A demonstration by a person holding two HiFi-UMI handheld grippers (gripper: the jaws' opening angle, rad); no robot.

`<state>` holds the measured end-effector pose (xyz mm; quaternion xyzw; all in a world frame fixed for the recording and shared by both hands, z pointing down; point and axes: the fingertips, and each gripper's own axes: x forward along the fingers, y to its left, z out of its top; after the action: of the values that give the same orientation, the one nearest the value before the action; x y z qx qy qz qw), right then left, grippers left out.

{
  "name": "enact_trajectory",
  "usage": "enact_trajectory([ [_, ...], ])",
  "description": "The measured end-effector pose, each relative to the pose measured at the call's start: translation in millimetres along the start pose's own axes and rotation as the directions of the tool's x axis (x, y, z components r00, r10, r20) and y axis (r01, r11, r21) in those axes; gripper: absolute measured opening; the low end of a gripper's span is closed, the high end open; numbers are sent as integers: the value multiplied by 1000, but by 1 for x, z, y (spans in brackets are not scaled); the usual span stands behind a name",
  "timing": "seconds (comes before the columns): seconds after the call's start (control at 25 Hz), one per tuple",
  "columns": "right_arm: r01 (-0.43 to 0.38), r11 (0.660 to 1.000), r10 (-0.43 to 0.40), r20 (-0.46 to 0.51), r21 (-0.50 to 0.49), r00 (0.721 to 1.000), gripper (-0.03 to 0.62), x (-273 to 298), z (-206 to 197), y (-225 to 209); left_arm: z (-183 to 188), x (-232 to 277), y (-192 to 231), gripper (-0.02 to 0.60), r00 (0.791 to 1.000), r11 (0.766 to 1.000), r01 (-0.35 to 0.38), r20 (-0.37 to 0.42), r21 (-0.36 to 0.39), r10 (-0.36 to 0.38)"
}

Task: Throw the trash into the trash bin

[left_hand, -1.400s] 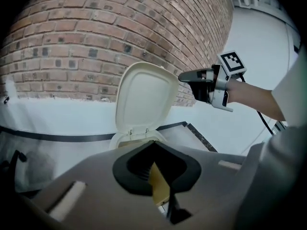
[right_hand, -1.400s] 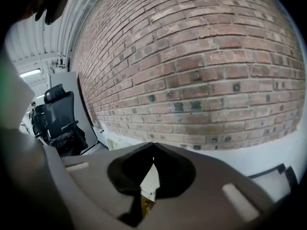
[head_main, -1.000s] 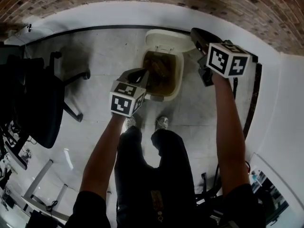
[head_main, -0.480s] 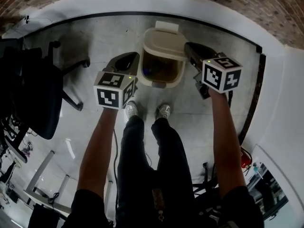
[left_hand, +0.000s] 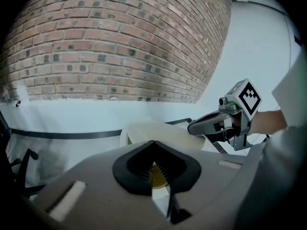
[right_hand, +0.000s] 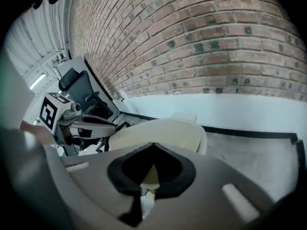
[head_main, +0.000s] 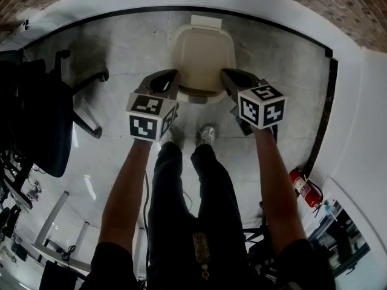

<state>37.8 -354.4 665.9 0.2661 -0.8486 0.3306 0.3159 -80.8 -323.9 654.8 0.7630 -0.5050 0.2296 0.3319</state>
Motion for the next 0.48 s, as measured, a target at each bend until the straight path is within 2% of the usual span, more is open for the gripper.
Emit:
enact_trajectory([
  [0.28, -5, 999, 7, -61, 33, 998, 2, 23, -47, -5, -55, 24, -5, 8, 990, 1000, 3, -139, -19, -6],
  [0.48, 0, 999, 4, -103, 34, 995, 2, 39, -70, -10, -86, 39, -5, 8, 980, 1000, -6, -198, -29, 0],
])
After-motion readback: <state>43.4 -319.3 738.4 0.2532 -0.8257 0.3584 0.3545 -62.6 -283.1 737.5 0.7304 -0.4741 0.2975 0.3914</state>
